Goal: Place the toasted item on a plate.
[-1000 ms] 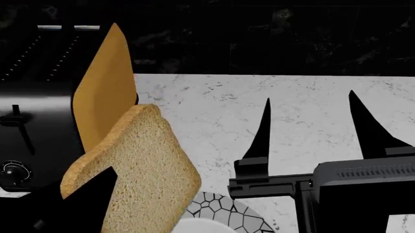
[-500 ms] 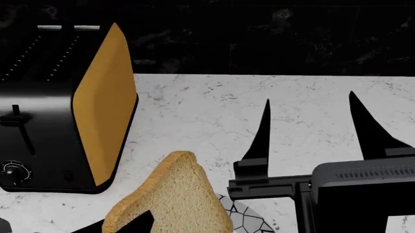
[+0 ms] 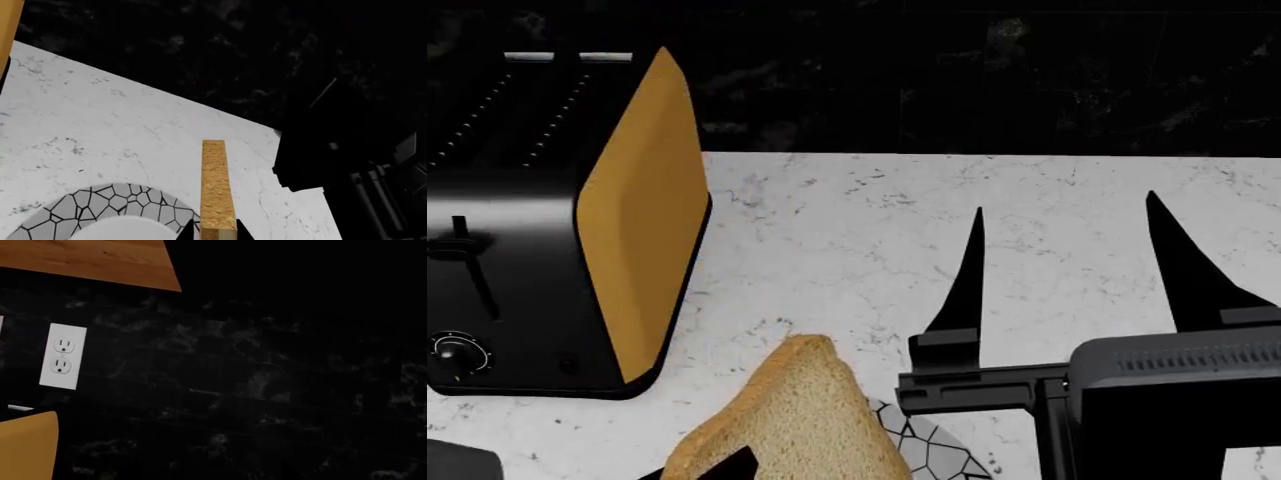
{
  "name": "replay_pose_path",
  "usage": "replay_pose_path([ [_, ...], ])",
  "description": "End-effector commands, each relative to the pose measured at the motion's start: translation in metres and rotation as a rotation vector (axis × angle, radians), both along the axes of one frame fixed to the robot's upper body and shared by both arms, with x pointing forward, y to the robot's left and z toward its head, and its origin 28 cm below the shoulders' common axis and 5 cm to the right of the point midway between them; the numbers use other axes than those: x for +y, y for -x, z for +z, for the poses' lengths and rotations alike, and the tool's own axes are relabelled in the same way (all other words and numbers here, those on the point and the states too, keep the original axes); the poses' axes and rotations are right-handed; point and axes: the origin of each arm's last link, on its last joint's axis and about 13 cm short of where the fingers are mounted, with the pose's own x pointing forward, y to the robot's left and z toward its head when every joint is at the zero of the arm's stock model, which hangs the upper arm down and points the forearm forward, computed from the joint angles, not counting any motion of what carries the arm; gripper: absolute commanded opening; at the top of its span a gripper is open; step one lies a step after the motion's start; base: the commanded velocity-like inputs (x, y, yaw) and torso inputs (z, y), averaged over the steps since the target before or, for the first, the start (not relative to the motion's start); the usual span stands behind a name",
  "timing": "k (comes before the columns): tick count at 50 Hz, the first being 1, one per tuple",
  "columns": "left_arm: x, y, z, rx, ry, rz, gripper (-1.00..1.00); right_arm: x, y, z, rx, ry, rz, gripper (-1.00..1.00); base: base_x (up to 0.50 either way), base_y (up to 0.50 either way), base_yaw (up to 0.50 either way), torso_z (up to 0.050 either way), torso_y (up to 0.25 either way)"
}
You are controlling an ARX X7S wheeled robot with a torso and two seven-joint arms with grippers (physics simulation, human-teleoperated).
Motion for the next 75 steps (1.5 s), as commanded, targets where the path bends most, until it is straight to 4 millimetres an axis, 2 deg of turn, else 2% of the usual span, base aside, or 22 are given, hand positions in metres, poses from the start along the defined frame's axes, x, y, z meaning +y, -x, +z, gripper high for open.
replay_pose_path([
  [1, -0.001, -0.004, -0.004, 0.026, 0.032, 0.01, -1.0, 0.0, 0.0, 0.001, 0.0, 0.002, 0.002, 1.0, 0.0, 0.0, 0.0, 0.0, 0.0],
  [44, 0.003, -0.005, -0.029, 0.092, 0.042, 0.029, -1.0, 0.001, 0.0, 0.002, 0.002, 0.007, 0.004, 1.0, 0.0, 0.0, 0.0, 0.0, 0.0],
  [45, 0.003, -0.005, -0.03, 0.088, 0.034, 0.026, 1.0, 0.0, 0.0, 0.002, 0.002, 0.008, 0.002, 1.0, 0.0, 0.0, 0.0, 0.0, 0.0],
  [60, 0.007, -0.01, -0.034, 0.063, -0.017, 0.07, 1.0, 0.002, -0.003, 0.001, 0.004, 0.01, 0.01, 1.0, 0.0, 0.0, 0.0, 0.0, 0.0],
  [66, 0.014, -0.013, -0.041, 0.011, -0.155, 0.125, 1.0, 0.003, -0.003, 0.001, 0.004, 0.009, 0.013, 1.0, 0.0, 0.0, 0.0, 0.0, 0.0],
  [75, 0.023, -0.019, -0.041, 0.0, -0.185, 0.181, 1.0, 0.003, -0.002, 0.0, 0.003, 0.004, 0.013, 1.0, 0.0, 0.0, 0.0, 0.0, 0.0],
])
